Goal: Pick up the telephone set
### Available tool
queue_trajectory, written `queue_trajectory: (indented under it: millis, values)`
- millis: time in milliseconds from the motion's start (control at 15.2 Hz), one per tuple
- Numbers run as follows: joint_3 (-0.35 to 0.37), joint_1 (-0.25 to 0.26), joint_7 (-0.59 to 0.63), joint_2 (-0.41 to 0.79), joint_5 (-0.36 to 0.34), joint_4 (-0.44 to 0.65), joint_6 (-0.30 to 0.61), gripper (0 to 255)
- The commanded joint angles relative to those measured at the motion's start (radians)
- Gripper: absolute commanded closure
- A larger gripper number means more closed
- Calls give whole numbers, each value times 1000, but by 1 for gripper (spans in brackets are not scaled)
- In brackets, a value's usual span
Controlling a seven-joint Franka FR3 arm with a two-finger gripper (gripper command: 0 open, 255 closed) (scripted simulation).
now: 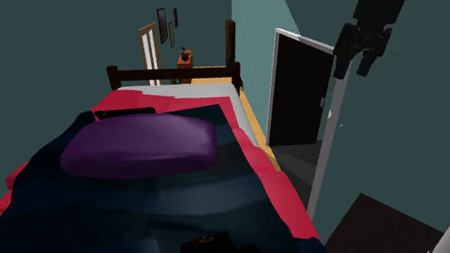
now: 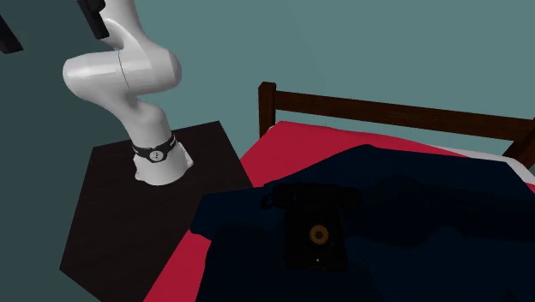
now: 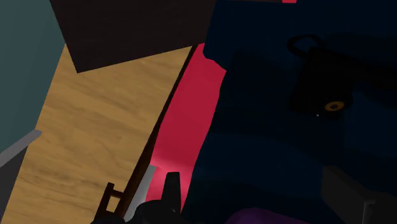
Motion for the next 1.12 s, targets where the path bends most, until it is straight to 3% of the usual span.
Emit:
queue_trajectory:
  millis: [0, 1056]
  values:
    - [0, 0, 0, 0, 0, 0, 0, 0]
    - [171, 198, -144, 361, 50, -63, 320, 0]
